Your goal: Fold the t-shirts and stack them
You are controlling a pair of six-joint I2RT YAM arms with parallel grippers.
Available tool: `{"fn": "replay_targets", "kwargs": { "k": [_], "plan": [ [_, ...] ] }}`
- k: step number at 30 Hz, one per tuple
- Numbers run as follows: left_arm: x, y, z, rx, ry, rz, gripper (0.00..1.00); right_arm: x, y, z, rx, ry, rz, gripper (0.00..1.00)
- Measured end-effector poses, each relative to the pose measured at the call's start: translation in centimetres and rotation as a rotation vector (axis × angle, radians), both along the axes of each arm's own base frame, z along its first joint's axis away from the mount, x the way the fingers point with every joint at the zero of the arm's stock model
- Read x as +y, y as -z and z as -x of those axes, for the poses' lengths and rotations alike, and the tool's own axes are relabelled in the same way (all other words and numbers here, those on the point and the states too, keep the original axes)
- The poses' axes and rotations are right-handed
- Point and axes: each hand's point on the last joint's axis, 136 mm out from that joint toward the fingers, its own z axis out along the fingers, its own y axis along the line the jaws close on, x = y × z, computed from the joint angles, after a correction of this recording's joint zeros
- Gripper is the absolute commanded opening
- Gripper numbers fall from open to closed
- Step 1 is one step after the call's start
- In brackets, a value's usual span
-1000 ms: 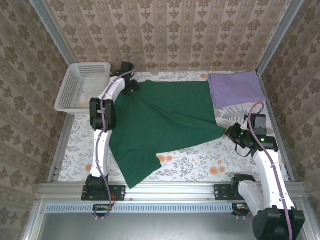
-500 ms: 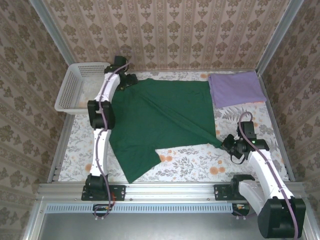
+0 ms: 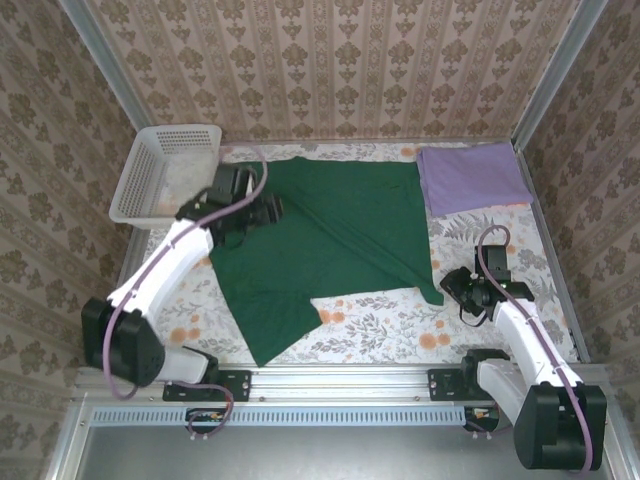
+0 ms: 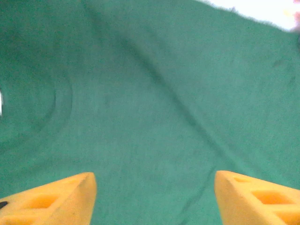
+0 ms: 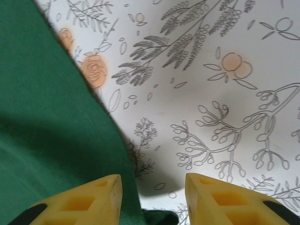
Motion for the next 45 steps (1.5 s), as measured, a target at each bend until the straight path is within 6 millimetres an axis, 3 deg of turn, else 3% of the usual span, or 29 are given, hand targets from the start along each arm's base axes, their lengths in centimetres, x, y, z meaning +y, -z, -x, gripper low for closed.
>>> {"fn": "replay_targets", "kwargs": {
  "k": [4,8,13,19,27,32,35,39,45],
  "plan": [
    [0.3,6.3,8.4,0.185,0.079,-0.074,0.50,0.8,0.1,0.4,0.001,-0.026,-0.037,0.41],
    [0.1,8.0,14.2,0.269,0.148,-0.096,0.50,1.4,0.1,1.0,0.010,-0.054,-0.061,0.41],
    [-0.8,9.5,19.0,0.348,0.212,-0.128,0.50,1.6,-0.4,1.4,-0.006,-0.066,-0.065,0.41],
    [0.4,11.9,23.1,0.444,0.196,-0.172,0.49,1.7,-0.4,1.8,0.000,-0.078,-0.064,0.41],
    [2.5,16.4,26.9,0.569,0.125,-0.211,0.45,1.9,-0.3,1.9,0.011,-0.089,-0.072,0.41],
    [2.6,16.8,27.0,0.573,0.082,-0.189,0.42,2.0,-0.3,2.0,0.010,-0.092,-0.076,0.41],
    [2.4,17.0,26.8,0.568,0.064,-0.172,0.31,2.0,-0.3,2.0,0.011,-0.092,-0.076,0.41],
    [2.5,17.2,26.7,0.563,0.041,-0.162,0.03,2.0,-0.2,2.0,0.013,-0.091,-0.076,0.40],
    [3.4,16.1,25.9,0.504,0.012,-0.180,0.00,2.0,-0.2,2.0,0.015,-0.091,-0.076,0.41]
  ]
}}
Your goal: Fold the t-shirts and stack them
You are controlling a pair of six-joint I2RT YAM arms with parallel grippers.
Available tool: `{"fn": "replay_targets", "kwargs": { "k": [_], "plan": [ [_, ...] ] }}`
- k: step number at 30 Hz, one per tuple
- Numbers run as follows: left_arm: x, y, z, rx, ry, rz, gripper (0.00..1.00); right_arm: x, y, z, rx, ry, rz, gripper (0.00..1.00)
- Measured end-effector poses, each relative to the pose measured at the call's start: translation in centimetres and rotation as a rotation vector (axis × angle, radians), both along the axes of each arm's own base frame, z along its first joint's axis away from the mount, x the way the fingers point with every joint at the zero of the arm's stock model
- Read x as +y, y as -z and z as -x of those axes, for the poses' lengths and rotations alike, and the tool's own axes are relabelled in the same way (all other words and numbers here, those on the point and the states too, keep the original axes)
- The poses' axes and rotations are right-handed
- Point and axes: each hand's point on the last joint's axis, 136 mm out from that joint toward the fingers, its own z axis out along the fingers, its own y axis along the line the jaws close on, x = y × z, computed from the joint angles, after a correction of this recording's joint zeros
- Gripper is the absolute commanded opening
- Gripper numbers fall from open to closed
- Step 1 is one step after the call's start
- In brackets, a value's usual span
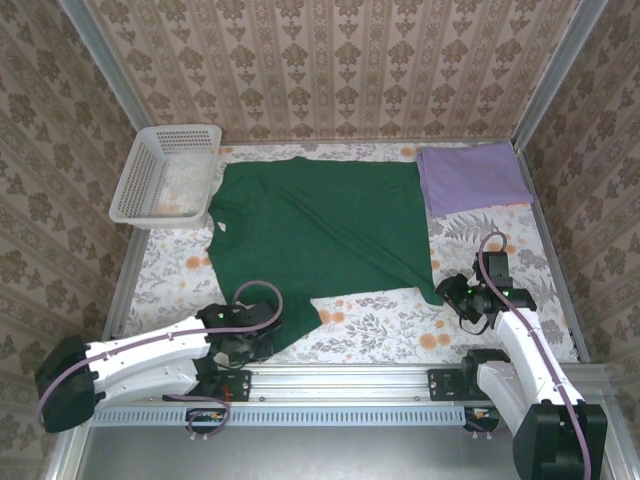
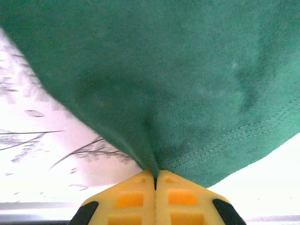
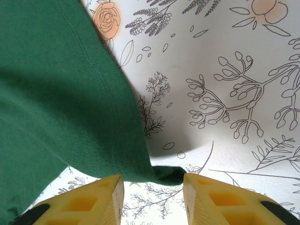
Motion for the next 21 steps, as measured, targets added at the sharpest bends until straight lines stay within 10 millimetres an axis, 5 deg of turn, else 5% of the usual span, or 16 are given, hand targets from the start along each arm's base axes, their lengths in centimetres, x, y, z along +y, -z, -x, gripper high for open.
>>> {"fn": "replay_targets", "kwargs": {
  "k": [8,21],
  "plan": [
    [1.5,-9.9,-4.8,-0.262,-0.094,0.081,0.00,0.1,0.7,0.3,0.035,-0.002,-0.003,0.40],
    [5.8,-16.4,-5.7,-0.382,-0.126,0.034,0.00,2.1,2.3,0.6,0.106,-0.101,-0.008,0.41]
  ]
}}
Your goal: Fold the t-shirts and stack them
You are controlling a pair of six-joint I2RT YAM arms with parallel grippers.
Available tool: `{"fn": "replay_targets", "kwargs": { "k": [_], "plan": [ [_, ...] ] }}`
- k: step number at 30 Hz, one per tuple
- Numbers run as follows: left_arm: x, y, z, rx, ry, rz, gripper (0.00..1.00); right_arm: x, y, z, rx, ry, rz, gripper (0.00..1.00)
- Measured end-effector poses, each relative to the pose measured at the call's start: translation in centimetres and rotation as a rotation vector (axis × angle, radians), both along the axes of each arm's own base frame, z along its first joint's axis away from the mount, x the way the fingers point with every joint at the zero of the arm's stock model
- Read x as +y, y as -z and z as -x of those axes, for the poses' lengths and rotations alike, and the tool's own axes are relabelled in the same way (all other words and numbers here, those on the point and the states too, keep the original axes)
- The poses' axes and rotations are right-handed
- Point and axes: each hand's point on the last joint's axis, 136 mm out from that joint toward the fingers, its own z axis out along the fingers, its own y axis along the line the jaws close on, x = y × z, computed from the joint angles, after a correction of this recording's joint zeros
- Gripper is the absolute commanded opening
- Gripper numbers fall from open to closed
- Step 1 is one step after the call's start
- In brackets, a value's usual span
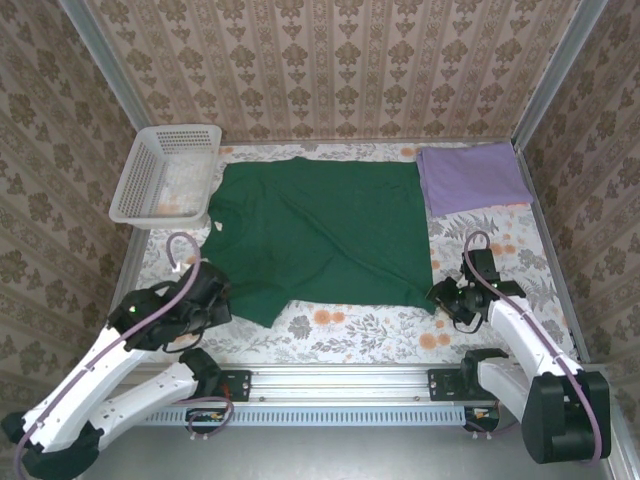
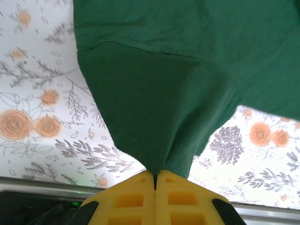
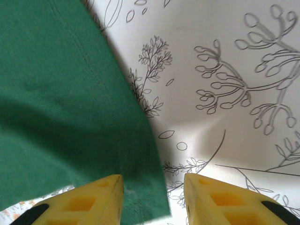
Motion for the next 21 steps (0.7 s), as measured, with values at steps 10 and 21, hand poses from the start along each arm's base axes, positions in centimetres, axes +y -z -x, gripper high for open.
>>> {"fn": "replay_targets", "kwargs": {
  "k": [10,21],
  "plan": [
    [1.0,-0.6,0.5,-0.005,0.018,-0.023,0.00,1.6,1.1,0.4,0.048,-0.072,0.006,0.40],
    [0.7,0.7,1.3,0.030,0.040,-0.001,0.00,1.0,1.3,1.4,0.055,-0.063,0.083,0.34]
  ]
}}
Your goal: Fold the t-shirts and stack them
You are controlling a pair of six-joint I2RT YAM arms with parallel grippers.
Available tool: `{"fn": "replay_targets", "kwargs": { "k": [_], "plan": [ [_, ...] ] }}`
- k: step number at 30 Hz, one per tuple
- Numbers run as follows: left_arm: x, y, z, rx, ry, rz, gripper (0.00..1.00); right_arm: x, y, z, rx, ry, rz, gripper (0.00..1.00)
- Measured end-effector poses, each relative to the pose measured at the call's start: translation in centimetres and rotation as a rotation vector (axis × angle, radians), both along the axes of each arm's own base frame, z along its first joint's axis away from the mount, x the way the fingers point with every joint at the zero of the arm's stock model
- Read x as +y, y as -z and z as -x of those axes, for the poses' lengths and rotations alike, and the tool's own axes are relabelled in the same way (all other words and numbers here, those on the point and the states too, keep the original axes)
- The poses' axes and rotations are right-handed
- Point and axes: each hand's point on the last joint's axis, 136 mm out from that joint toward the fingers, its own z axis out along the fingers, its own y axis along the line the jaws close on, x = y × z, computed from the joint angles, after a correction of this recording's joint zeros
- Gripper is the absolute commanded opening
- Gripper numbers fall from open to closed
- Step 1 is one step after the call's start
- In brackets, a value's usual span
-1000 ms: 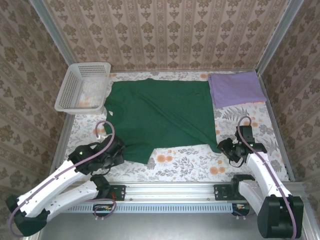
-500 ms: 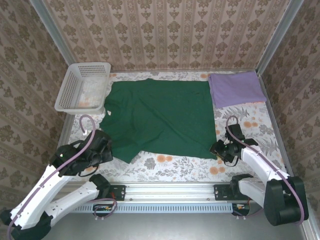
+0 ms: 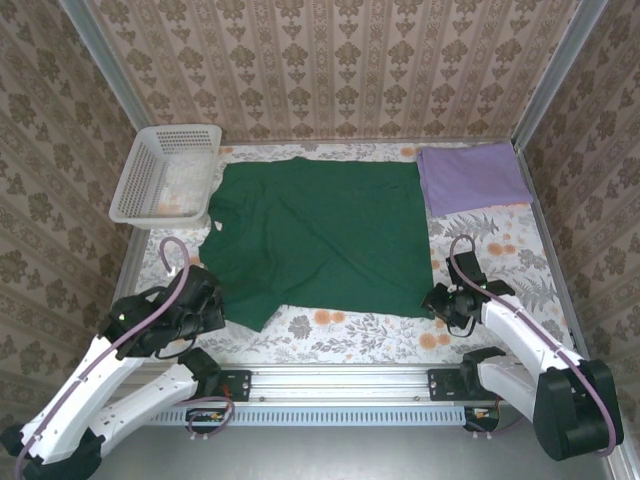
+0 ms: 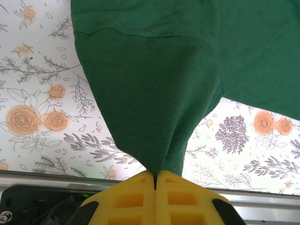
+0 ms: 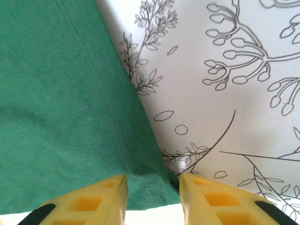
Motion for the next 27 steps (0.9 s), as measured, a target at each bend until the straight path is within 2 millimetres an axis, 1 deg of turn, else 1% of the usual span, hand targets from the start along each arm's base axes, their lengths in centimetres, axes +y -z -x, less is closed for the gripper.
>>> {"fn": "replay_targets", "kwargs": {
  "k": [4,11,16,17,23,27],
  "plan": [
    [-0.3,0.9,0.3,0.027,0.011,0.005,0.00,0.1,0.7,0.7,0.042,-0.024,0.029,0.26],
    [-0.5,1.8,0.7,0.042,0.015,0.027,0.00,0.0,0.8,0.7,0.069,-0.050,0.087,0.24],
    [-0.6,2.3,0.9,0.049,0.016,0.040,0.00,0.1,0.8,0.5,0.086,-0.066,0.113,0.03],
    [-0.6,2.4,0.9,0.048,0.014,0.042,0.00,0.2,0.7,0.4,0.084,-0.063,0.111,0.01],
    [-0.5,2.7,1.1,0.043,0.007,0.056,0.00,0.3,0.7,0.3,0.085,-0.062,0.112,0.00],
    [-0.2,3.6,1.4,0.058,-0.012,0.056,0.00,0.0,0.5,0.5,0.079,-0.062,0.129,0.00]
  ]
}}
